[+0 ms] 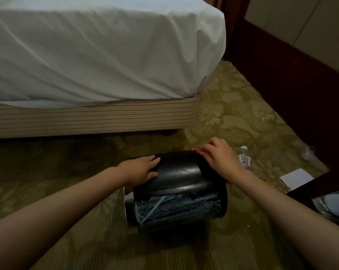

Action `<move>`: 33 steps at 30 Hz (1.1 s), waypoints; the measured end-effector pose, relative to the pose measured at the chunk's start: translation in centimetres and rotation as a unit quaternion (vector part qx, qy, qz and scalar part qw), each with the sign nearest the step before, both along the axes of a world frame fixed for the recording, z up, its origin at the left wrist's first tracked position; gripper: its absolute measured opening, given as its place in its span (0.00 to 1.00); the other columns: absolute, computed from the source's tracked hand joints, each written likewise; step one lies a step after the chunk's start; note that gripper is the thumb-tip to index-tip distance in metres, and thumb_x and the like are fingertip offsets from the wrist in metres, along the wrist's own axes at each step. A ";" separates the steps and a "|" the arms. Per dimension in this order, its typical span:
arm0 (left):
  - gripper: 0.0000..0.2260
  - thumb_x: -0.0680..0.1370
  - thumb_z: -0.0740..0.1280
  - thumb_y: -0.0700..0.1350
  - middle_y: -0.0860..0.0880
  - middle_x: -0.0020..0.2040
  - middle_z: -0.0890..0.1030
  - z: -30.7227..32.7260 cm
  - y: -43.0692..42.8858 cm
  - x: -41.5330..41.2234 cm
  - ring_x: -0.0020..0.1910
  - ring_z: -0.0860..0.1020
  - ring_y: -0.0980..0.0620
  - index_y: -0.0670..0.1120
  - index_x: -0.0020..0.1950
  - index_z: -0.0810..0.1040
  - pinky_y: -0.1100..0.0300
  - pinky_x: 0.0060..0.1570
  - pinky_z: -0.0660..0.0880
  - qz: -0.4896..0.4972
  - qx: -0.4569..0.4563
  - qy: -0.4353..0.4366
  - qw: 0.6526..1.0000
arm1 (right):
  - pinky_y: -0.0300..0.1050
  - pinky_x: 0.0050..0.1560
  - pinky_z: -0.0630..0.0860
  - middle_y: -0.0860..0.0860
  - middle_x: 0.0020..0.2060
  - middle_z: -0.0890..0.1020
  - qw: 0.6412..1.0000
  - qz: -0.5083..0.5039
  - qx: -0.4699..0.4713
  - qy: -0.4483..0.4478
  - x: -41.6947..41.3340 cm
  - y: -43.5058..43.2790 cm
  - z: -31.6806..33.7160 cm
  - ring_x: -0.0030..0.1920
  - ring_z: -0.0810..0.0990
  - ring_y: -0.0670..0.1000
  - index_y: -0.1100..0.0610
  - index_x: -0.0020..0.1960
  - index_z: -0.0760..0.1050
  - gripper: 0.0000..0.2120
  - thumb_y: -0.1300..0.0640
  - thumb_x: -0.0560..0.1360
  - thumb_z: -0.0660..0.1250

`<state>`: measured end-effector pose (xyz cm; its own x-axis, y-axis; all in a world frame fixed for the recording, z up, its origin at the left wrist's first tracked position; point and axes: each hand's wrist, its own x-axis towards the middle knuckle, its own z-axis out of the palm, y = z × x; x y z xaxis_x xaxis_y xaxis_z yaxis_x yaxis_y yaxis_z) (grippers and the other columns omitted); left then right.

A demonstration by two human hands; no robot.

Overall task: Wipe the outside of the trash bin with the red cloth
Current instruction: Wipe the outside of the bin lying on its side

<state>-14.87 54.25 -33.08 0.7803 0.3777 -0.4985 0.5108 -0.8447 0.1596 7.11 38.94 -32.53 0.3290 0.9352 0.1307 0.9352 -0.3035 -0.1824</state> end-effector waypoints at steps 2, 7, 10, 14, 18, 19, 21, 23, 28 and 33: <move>0.27 0.81 0.52 0.56 0.52 0.78 0.48 0.0 0.6 0.2 0.75 0.54 0.51 0.53 0.77 0.45 0.56 0.70 0.57 0.003 -0.024 0.006 1.000 | 0.52 0.49 0.71 0.54 0.50 0.76 0.997 0.057 0.029 -0.033 -1.0 0.2 0.3 0.52 0.73 0.56 0.54 0.55 0.79 0.12 0.51 0.77 0.63; 0.29 0.81 0.55 0.55 0.49 0.78 0.46 0.0 1.8 1.0 0.76 0.48 0.51 0.51 0.77 0.45 0.52 0.74 0.49 0.042 -0.082 -0.008 0.996 | 0.53 0.41 0.73 0.53 0.45 0.80 0.975 0.187 0.056 -0.105 -6.0 2.0 -1.8 0.46 0.79 0.58 0.55 0.45 0.80 0.04 0.56 0.71 0.72; 0.34 0.78 0.59 0.58 0.51 0.77 0.45 0.0 2.8 1.1 0.76 0.47 0.51 0.53 0.77 0.44 0.54 0.74 0.48 0.058 -0.137 0.002 0.989 | 0.51 0.43 0.74 0.52 0.47 0.82 0.971 0.202 0.100 -0.077 -4.1 1.1 -2.4 0.48 0.81 0.56 0.54 0.44 0.82 0.03 0.56 0.71 0.72; 0.35 0.77 0.61 0.59 0.54 0.77 0.44 0.0 3.9 1.6 0.76 0.48 0.50 0.56 0.76 0.44 0.51 0.73 0.48 0.071 -0.167 0.014 0.983 | 0.56 0.49 0.77 0.56 0.50 0.82 0.965 0.224 0.095 -0.099 1.2 -1.9 -2.4 0.53 0.80 0.60 0.56 0.51 0.83 0.12 0.55 0.73 0.63; 0.35 0.76 0.61 0.59 0.55 0.77 0.44 -0.2 4.7 2.2 0.76 0.48 0.48 0.58 0.76 0.44 0.49 0.74 0.49 0.086 -0.190 0.034 0.977 | 0.59 0.49 0.76 0.57 0.50 0.82 0.954 0.266 0.104 -0.088 -0.5 -0.2 -2.8 0.52 0.79 0.61 0.58 0.53 0.82 0.12 0.60 0.72 0.64; 0.35 0.76 0.62 0.59 0.54 0.77 0.45 -0.3 5.0 2.3 0.76 0.48 0.48 0.58 0.76 0.45 0.47 0.74 0.48 0.090 -0.191 0.032 0.977 | 0.58 0.50 0.76 0.56 0.51 0.82 0.951 0.276 0.111 -0.078 -2.5 1.1 -3.2 0.52 0.79 0.61 0.58 0.53 0.82 0.12 0.61 0.71 0.67; 0.35 0.76 0.63 0.59 0.53 0.77 0.47 -0.6 5.4 2.4 0.76 0.49 0.49 0.56 0.76 0.46 0.47 0.74 0.49 0.094 -0.183 0.022 0.978 | 0.56 0.49 0.75 0.55 0.51 0.82 0.947 0.293 0.120 -0.054 -6.2 3.4 -3.8 0.52 0.79 0.60 0.57 0.53 0.82 0.14 0.63 0.68 0.72; 0.34 0.75 0.64 0.57 0.52 0.77 0.51 -0.6 5.8 2.6 0.76 0.51 0.49 0.55 0.76 0.49 0.49 0.74 0.50 0.103 -0.185 0.013 0.977 | 0.55 0.46 0.76 0.55 0.52 0.81 0.946 0.305 0.102 -0.038 -7.8 4.4 -3.8 0.53 0.79 0.60 0.57 0.54 0.81 0.15 0.63 0.67 0.72; 0.32 0.75 0.65 0.56 0.50 0.76 0.57 -0.5 6.7 2.5 0.74 0.57 0.47 0.58 0.75 0.53 0.50 0.72 0.54 0.133 -0.235 0.003 0.963 | 0.58 0.45 0.77 0.56 0.55 0.81 0.949 0.298 0.061 -0.082 -1.1 0.6 -3.1 0.56 0.78 0.60 0.55 0.58 0.80 0.20 0.64 0.67 0.74; 0.32 0.74 0.66 0.57 0.49 0.75 0.58 -0.5 6.9 2.5 0.72 0.59 0.45 0.59 0.75 0.55 0.48 0.70 0.57 0.142 -0.225 -0.001 0.964 | 0.62 0.50 0.75 0.59 0.53 0.81 0.943 0.307 0.082 -0.098 0.1 -0.4 -3.0 0.57 0.75 0.61 0.58 0.58 0.80 0.15 0.57 0.76 0.60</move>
<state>-12.35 61.12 -33.57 0.6782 0.3217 -0.6607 0.7106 -0.5163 0.4780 7.18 38.51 -35.53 -0.3130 0.9037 0.2923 0.9463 0.3230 0.0148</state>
